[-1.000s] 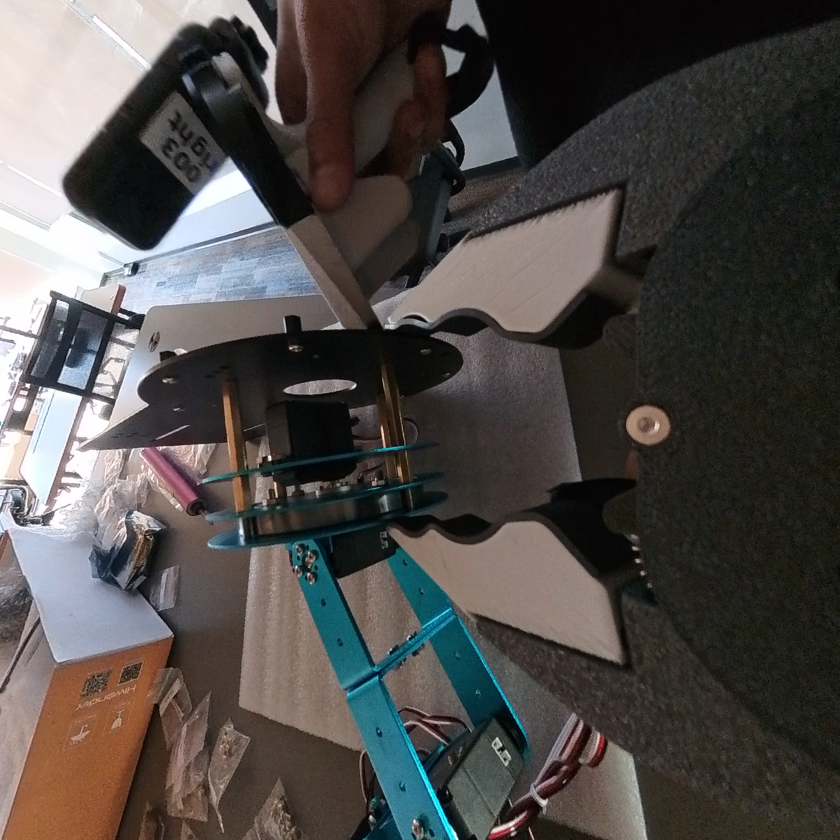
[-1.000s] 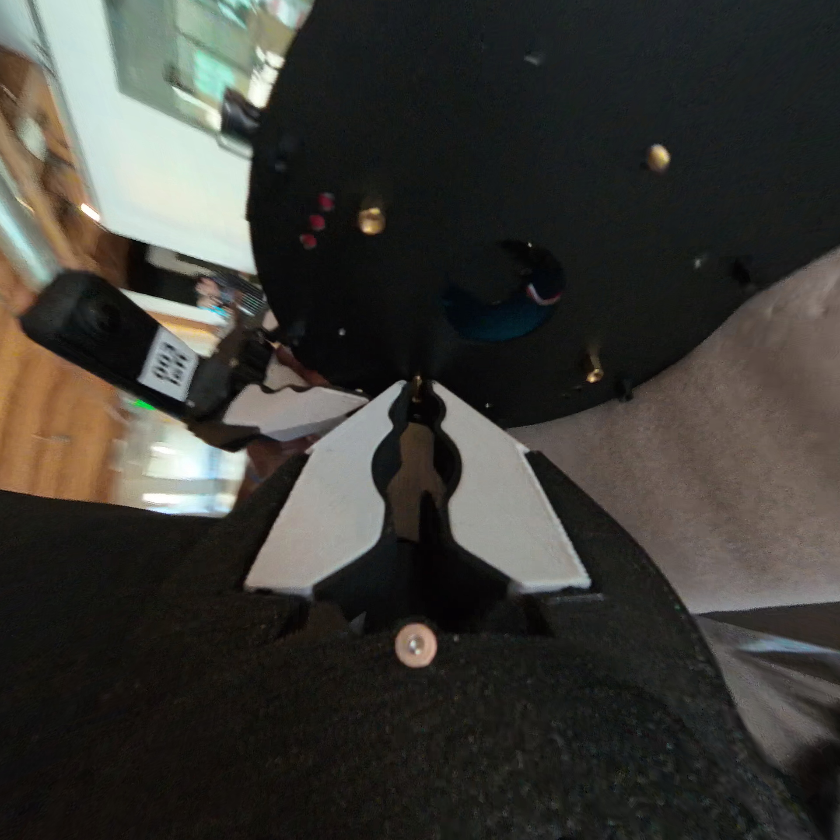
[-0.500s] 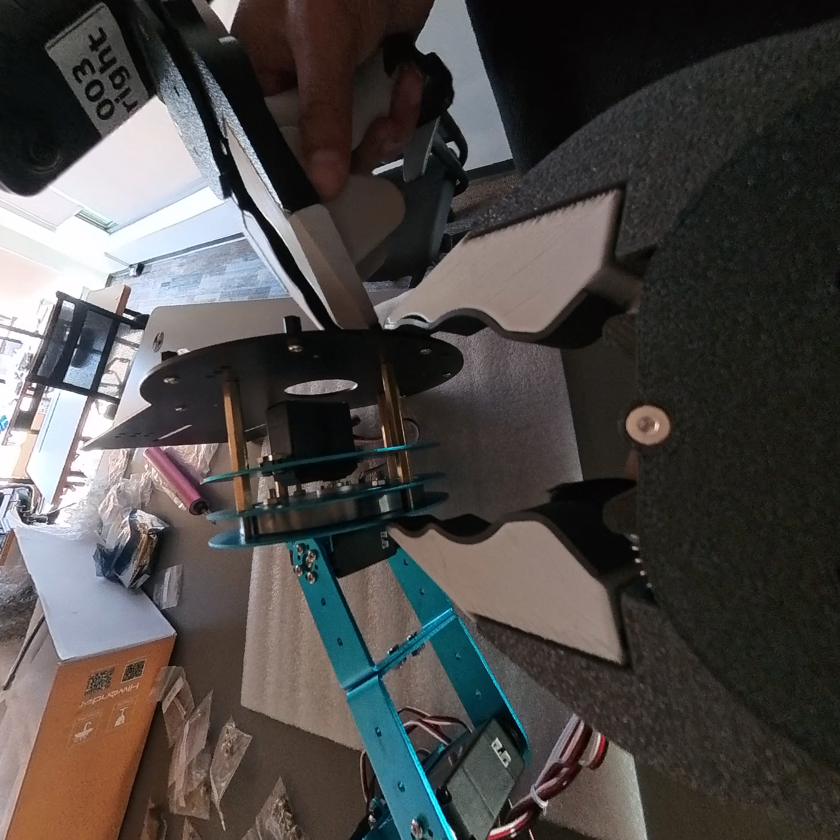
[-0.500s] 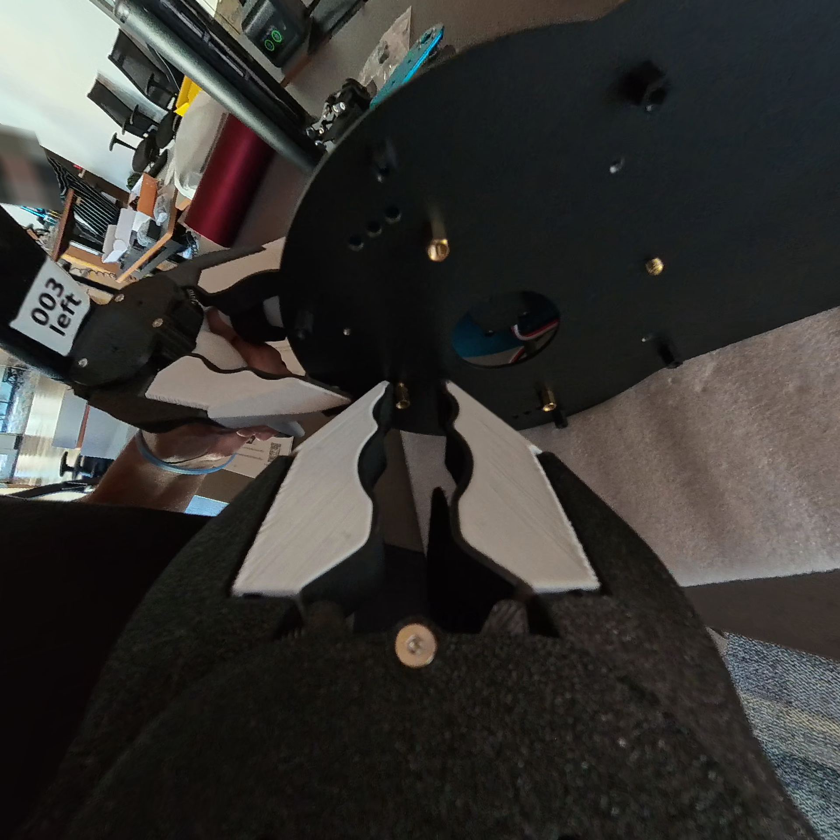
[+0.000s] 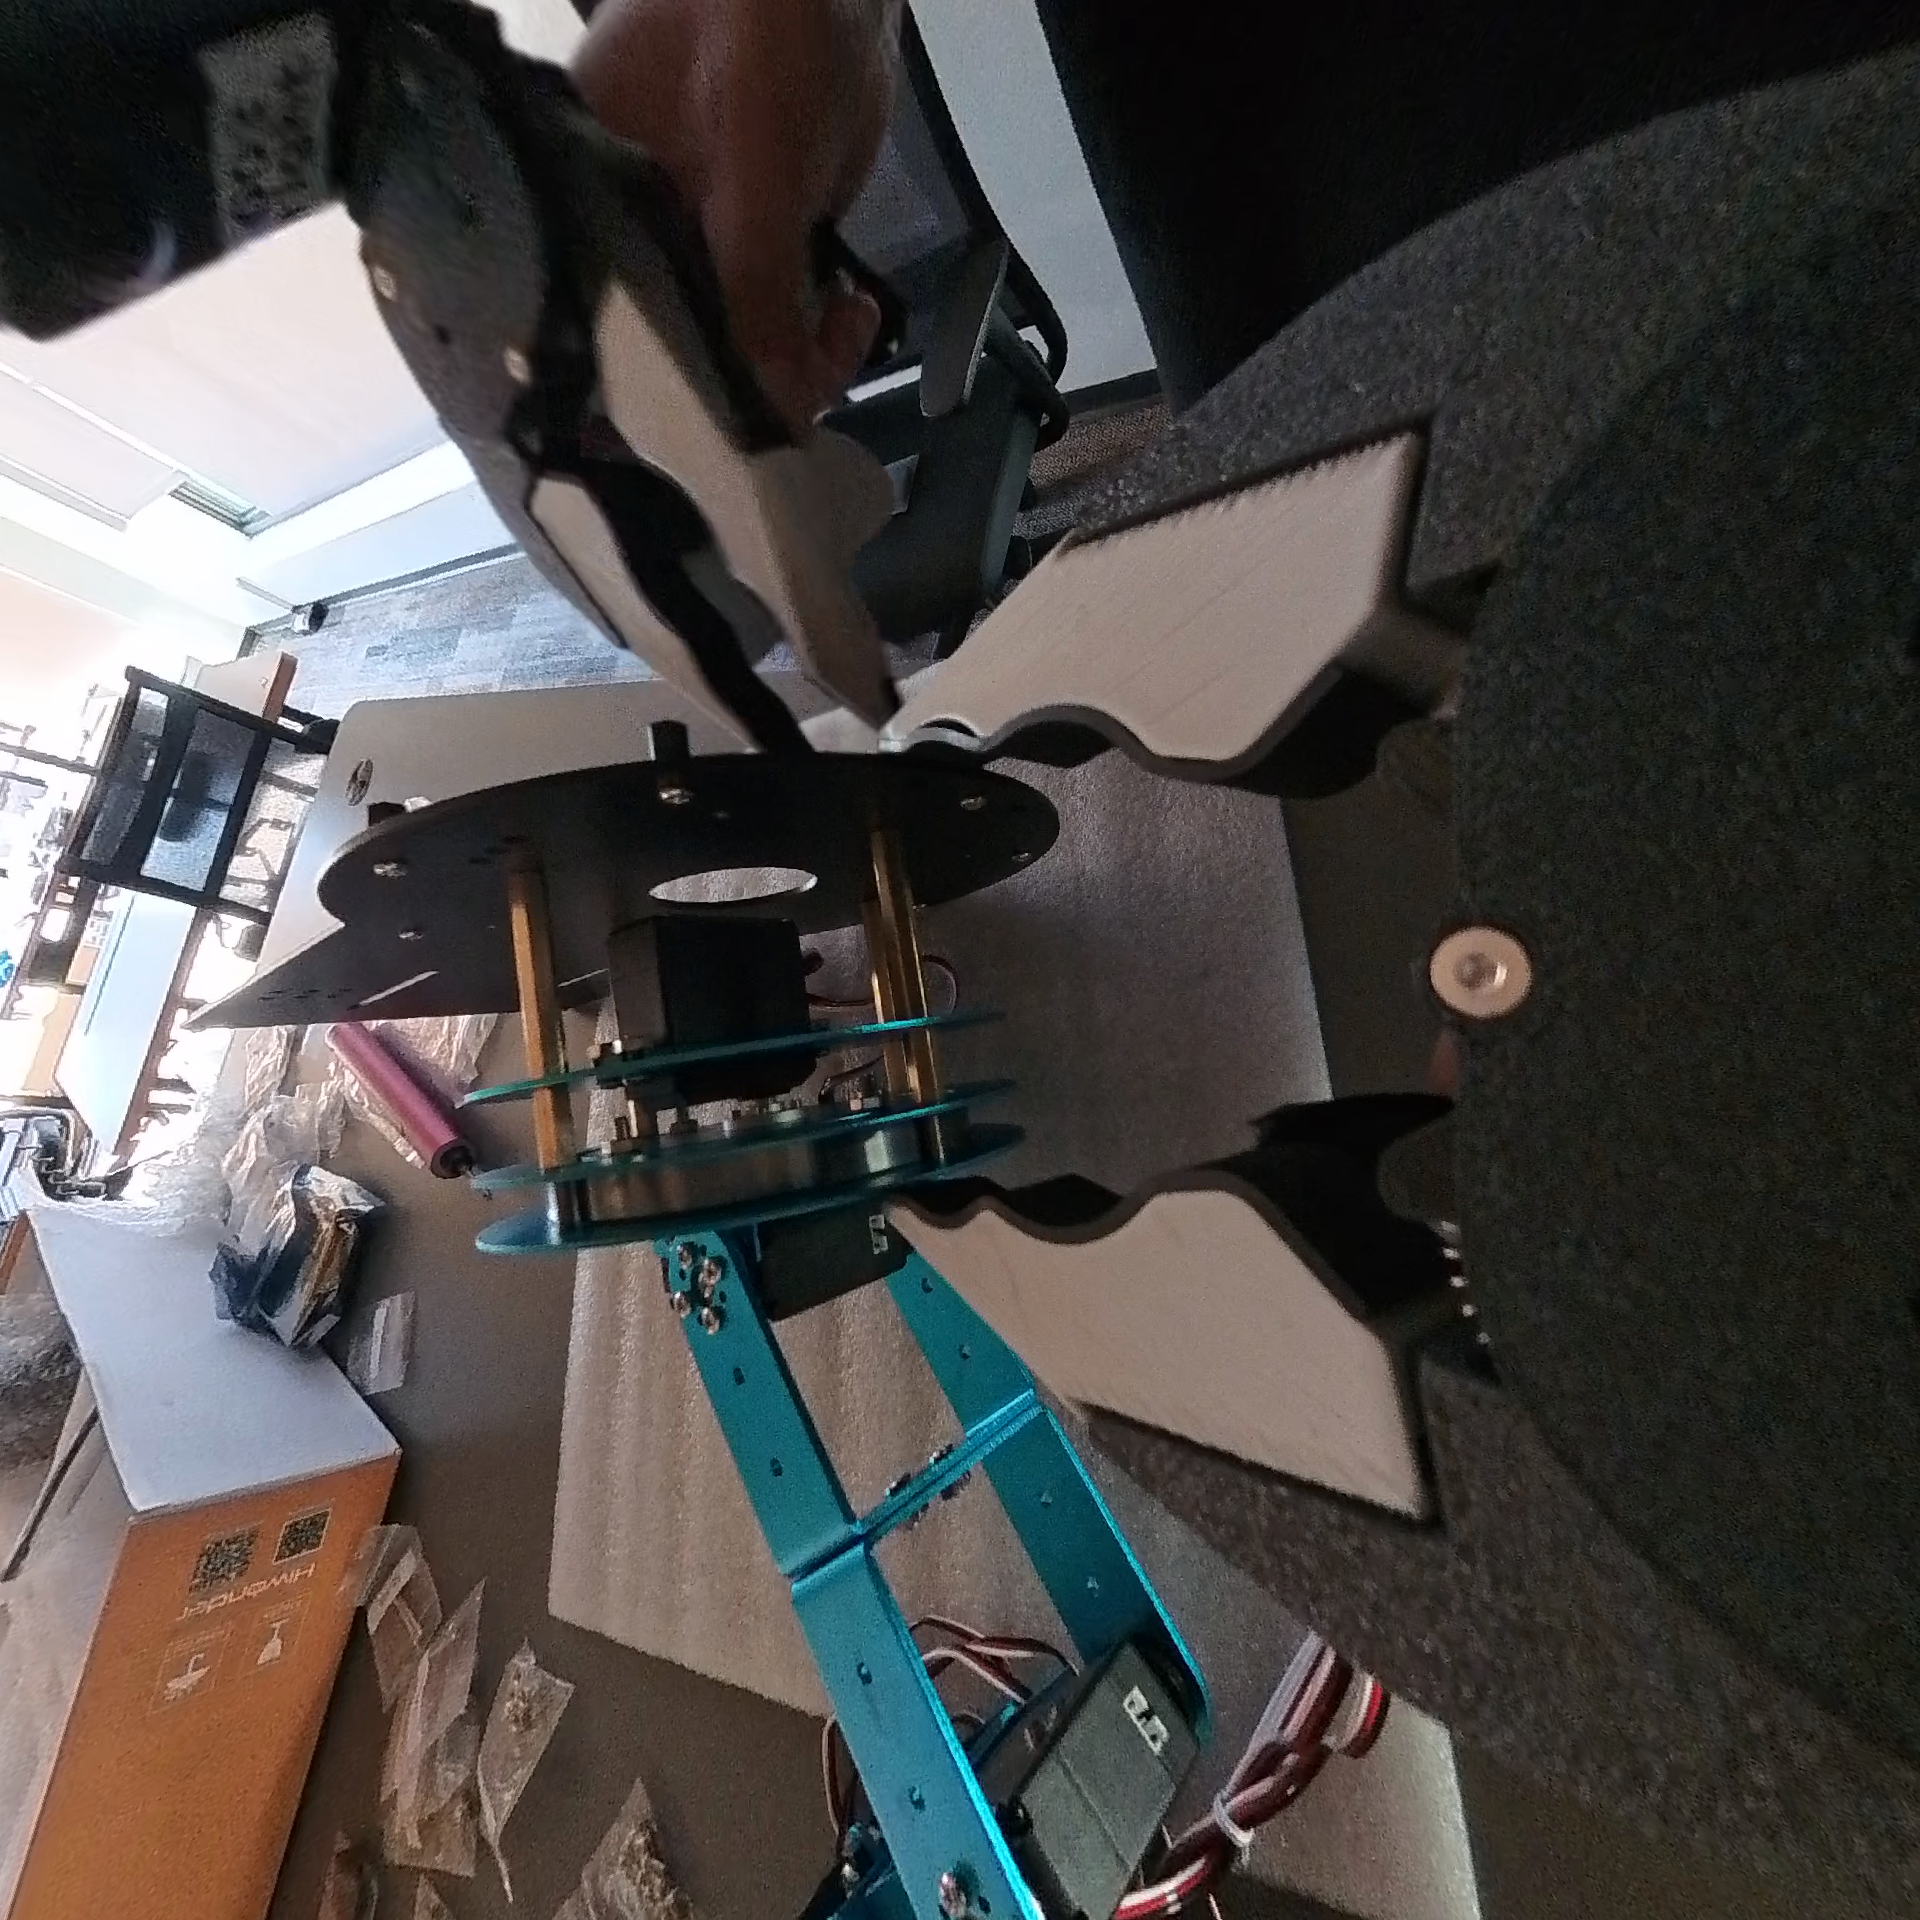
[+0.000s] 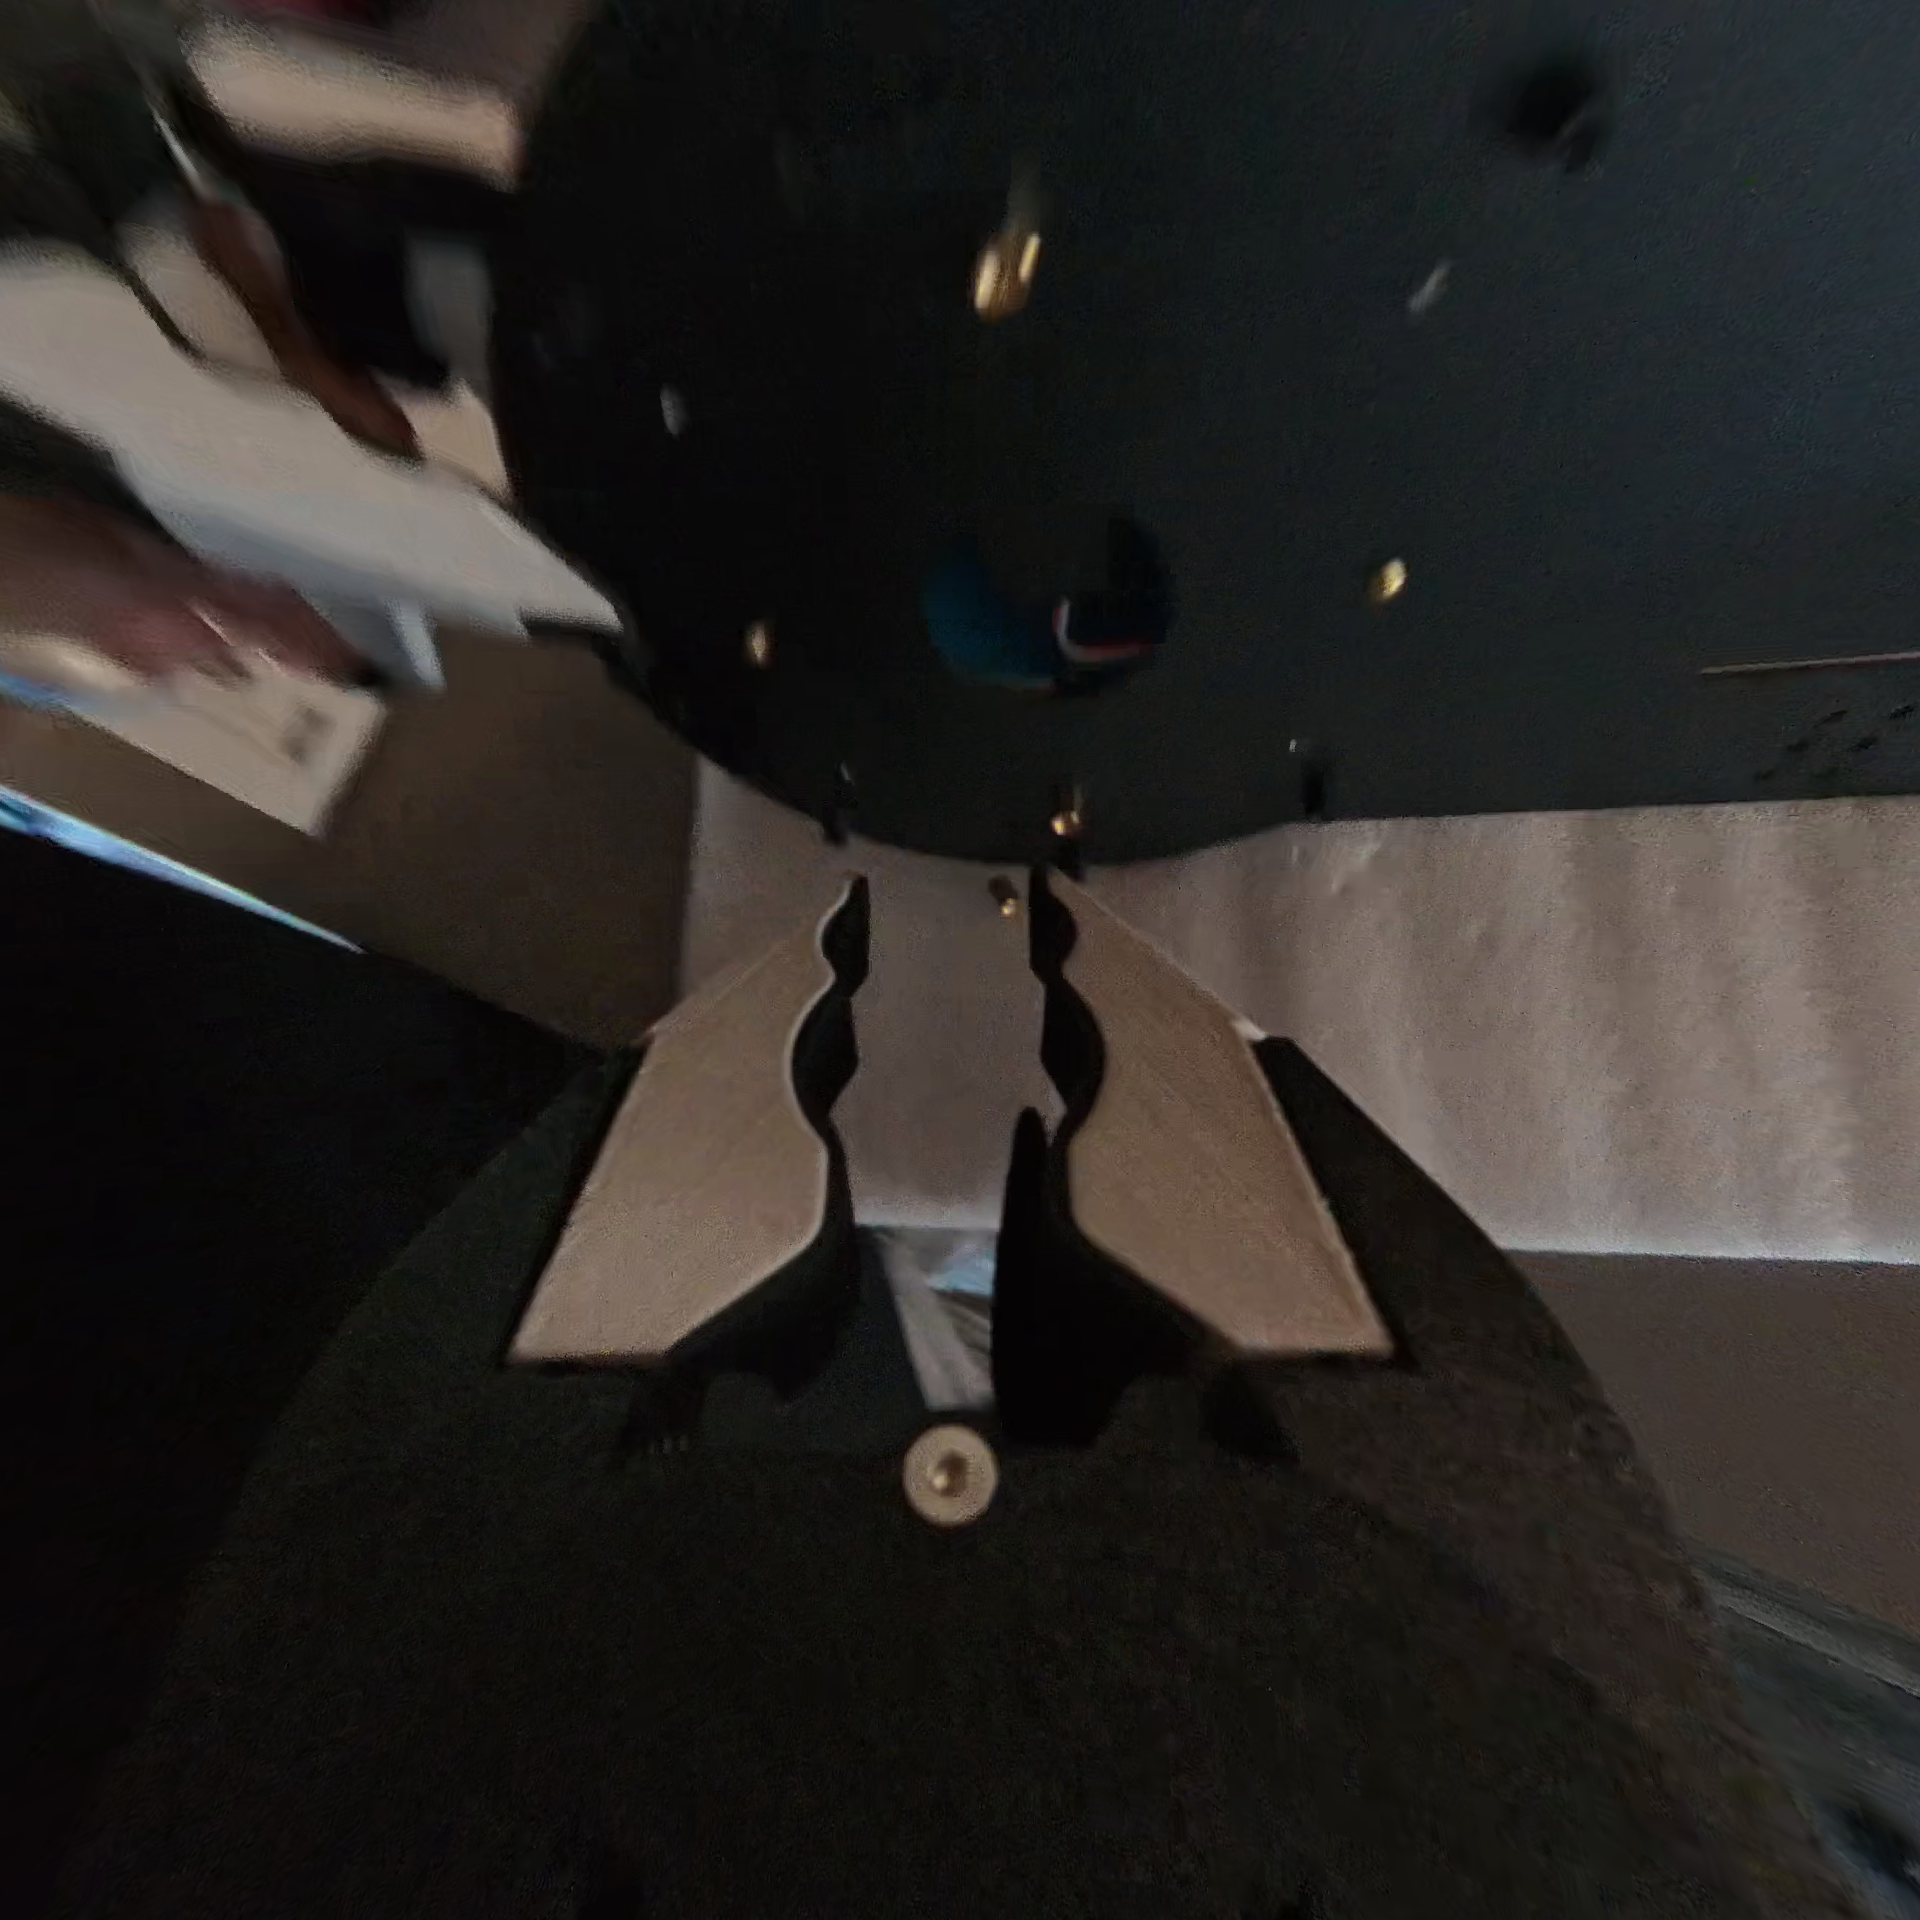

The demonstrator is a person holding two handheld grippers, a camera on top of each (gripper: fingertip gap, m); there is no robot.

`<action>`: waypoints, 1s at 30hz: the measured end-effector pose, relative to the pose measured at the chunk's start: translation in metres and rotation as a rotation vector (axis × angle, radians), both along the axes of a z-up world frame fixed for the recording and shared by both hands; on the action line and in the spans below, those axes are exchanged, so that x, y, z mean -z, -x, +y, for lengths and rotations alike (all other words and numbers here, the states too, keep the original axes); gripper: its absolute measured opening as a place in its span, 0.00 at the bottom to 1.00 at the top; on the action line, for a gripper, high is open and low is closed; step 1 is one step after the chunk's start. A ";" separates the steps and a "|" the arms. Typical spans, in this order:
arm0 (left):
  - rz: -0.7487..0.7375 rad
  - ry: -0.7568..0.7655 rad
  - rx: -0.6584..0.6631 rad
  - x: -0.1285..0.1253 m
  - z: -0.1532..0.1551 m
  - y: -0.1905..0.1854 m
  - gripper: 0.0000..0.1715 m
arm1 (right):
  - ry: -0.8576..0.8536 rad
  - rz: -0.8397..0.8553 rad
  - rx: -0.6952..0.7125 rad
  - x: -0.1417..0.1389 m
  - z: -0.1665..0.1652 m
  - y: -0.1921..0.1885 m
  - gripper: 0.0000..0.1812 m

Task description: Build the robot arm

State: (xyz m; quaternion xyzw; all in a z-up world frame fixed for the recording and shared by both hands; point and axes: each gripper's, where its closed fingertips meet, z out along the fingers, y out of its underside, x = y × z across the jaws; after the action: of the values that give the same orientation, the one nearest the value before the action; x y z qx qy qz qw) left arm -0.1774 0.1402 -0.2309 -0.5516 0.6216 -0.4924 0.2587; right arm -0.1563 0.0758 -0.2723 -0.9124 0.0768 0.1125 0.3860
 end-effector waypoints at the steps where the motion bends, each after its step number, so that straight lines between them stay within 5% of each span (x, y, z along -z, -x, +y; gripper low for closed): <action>1: 0.002 -0.001 0.001 0.000 0.000 0.000 0.46 | 0.016 -0.061 -0.035 0.008 -0.001 0.002 0.17; 7: 0.017 -0.008 0.006 0.000 0.000 0.000 0.46 | 0.049 -0.153 -0.038 0.037 0.009 0.002 0.11; 21: 0.024 -0.009 0.006 0.001 0.000 0.000 0.46 | -0.007 -0.233 -0.101 0.045 0.011 0.000 0.03; 30: 0.022 -0.010 0.007 0.001 0.000 0.000 0.46 | -0.123 -0.183 -0.084 -0.026 0.022 0.018 0.03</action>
State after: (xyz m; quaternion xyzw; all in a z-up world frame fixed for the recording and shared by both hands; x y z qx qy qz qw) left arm -0.1779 0.1398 -0.2316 -0.5537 0.6287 -0.4841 0.2528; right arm -0.1748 0.0974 -0.2467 -0.8959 -0.0043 0.0492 0.4416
